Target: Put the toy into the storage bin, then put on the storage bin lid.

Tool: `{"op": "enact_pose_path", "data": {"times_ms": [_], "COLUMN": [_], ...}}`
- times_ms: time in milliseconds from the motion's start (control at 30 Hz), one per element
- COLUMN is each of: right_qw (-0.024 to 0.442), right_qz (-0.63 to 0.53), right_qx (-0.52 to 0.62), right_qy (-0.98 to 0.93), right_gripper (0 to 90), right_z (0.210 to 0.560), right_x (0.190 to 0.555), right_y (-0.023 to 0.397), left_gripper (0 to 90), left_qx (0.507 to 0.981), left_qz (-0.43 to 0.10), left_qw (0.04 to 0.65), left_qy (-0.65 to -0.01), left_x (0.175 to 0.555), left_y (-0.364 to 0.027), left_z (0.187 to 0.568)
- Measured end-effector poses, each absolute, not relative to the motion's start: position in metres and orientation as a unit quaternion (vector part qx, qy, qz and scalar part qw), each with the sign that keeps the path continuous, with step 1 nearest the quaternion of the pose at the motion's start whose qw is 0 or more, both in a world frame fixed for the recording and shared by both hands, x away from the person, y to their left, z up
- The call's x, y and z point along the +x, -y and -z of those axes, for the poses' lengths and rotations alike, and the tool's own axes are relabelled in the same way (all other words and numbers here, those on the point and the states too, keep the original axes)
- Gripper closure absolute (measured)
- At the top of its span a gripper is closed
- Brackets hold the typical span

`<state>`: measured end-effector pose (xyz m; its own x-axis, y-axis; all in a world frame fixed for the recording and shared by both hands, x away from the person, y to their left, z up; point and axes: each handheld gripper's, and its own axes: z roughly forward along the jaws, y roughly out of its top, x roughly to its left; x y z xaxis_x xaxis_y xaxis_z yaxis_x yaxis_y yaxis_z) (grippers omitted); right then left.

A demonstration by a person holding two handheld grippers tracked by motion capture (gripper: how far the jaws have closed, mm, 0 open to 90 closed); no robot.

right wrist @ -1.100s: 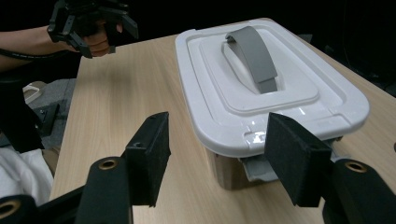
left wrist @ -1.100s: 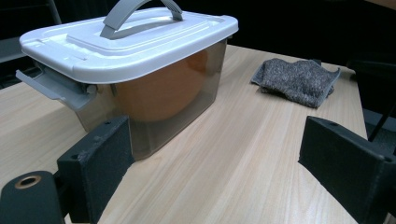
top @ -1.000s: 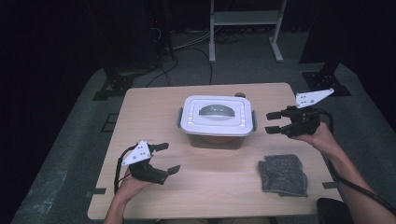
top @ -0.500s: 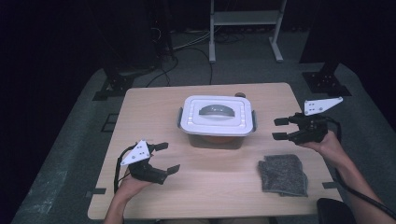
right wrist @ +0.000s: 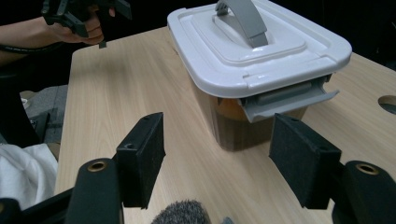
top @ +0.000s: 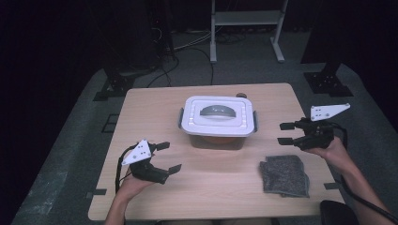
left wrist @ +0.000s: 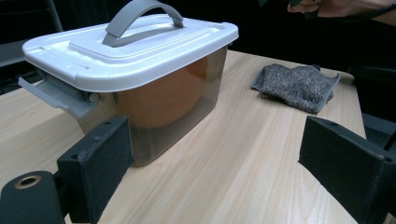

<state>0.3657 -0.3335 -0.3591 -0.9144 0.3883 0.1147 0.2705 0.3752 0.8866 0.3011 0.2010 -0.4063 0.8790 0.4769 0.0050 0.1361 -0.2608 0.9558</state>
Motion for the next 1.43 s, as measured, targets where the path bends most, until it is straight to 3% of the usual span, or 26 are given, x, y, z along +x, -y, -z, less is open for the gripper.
{"op": "enact_pose_path", "data": {"times_ms": [1433], "right_qw": [0.037], "right_qz": [-0.529], "right_qx": [0.262], "right_qy": [-0.807], "right_gripper": [33.0], "right_z": [0.422], "right_x": [0.324], "right_y": [0.369], "left_gripper": [8.5], "left_qx": [0.786], "left_qz": [-0.142], "left_qw": [0.572], "left_qy": [-0.187], "left_x": [0.304], "left_y": [-0.193], "left_z": [0.407]}}
